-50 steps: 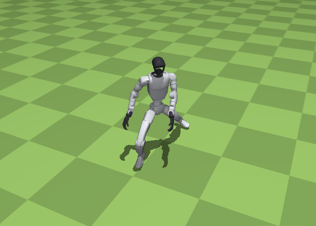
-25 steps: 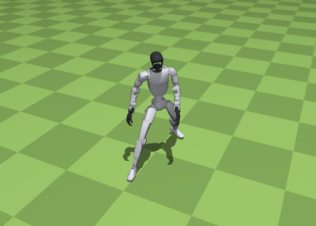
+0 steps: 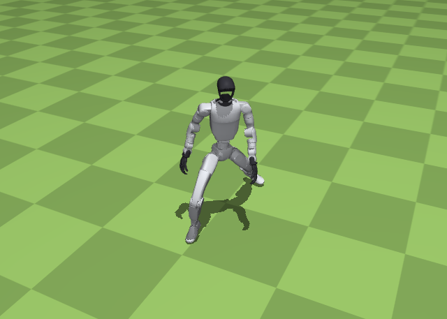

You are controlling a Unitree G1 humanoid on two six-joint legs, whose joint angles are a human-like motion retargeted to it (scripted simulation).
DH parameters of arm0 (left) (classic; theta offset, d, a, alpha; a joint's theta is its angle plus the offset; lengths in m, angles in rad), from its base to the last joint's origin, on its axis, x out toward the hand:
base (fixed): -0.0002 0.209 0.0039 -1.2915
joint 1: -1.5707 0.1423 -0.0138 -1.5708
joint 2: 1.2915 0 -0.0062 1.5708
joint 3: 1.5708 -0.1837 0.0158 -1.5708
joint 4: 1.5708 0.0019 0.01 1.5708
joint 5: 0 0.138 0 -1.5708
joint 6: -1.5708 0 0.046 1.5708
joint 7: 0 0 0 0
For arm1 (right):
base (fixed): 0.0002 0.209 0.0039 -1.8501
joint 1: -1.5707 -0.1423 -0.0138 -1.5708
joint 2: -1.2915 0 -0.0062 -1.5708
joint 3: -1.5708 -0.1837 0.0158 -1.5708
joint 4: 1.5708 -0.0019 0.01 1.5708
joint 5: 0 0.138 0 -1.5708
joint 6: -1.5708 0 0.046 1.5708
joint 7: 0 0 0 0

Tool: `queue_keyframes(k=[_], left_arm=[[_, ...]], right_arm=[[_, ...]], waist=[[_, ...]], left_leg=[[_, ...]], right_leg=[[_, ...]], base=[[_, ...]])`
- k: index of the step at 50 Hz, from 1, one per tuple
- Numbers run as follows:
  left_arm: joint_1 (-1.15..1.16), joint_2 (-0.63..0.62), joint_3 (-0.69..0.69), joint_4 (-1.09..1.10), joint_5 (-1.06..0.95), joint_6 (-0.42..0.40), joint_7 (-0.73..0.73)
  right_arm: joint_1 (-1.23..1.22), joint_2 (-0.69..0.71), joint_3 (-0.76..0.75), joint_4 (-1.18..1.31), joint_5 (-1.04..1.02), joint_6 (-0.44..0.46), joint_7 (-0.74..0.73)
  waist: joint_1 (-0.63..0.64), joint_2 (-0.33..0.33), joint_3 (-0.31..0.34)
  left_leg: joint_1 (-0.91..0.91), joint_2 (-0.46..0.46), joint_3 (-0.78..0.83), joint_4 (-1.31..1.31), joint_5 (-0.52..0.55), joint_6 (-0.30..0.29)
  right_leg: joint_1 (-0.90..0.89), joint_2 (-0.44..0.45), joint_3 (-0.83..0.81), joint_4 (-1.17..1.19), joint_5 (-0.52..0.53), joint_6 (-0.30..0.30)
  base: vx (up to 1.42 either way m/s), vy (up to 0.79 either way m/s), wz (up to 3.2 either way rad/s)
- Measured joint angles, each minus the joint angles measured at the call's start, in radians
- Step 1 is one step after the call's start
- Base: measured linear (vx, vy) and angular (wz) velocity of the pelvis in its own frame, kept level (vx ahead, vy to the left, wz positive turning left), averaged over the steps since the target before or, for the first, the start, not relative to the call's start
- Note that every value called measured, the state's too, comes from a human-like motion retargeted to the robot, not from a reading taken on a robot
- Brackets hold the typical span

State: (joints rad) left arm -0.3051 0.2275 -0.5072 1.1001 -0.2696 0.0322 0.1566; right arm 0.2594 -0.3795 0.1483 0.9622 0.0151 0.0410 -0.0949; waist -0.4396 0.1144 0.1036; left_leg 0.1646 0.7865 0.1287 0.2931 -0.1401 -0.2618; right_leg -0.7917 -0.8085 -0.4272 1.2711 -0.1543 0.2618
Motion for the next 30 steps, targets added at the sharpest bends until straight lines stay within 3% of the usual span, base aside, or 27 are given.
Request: queue_keyframes(k=[6, 13, 23, 30], left_arm=[[-0.079, 0.003, -0.051, -0.034, 0.037, 0.004, 0.025], [-0.189, -0.004, -0.116, -0.111, 0.121, -0.013, 0.017], [-0.182, 0.031, -0.123, -0.208, 0.252, -0.065, -0.033], [-0.076, 0.018, -0.011, -0.117, 0.135, -0.061, -0.018]], right_arm=[[-0.039, -0.012, 0.003, -0.040, 0.034, -0.022, -0.052], [-0.094, -0.036, 0.007, -0.064, 0.063, -0.037, -0.107], [-0.127, -0.043, 0.029, -0.079, 0.050, -0.052, -0.107], [-0.140, -0.020, 0.047, -0.061, 0.026, -0.028, -0.069]], waist=[[-0.018, -0.066, 0.020], [0.032, -0.138, 0.057], [0.107, -0.174, 0.075], [0.134, -0.157, 0.067]], left_leg=[[-0.067, 0.046, -0.095, 0.062, 0.021, 0.000], [-0.095, 0.031, -0.121, 0.094, 0.038, 0.000], [-0.073, -0.051, -0.055, 0.054, 0.054, 0.000], [-0.001, -0.135, 0.067, -0.041, 0.047, 0.000]], right_leg=[[-0.032, -0.075, 0.012, 0.202, -0.116, -0.055], [-0.050, -0.114, 0.031, 0.242, -0.111, -0.085], [0.004, -0.061, -0.004, -0.024, 0.075, -0.040], [0.130, 0.031, -0.069, -0.392, 0.260, -0.010]], base=[[0.12, -0.28, 0.42], [0.01, -0.04, 0.07], [-0.09, 0.21, -0.18], [-0.14, 0.37, -0.33]])
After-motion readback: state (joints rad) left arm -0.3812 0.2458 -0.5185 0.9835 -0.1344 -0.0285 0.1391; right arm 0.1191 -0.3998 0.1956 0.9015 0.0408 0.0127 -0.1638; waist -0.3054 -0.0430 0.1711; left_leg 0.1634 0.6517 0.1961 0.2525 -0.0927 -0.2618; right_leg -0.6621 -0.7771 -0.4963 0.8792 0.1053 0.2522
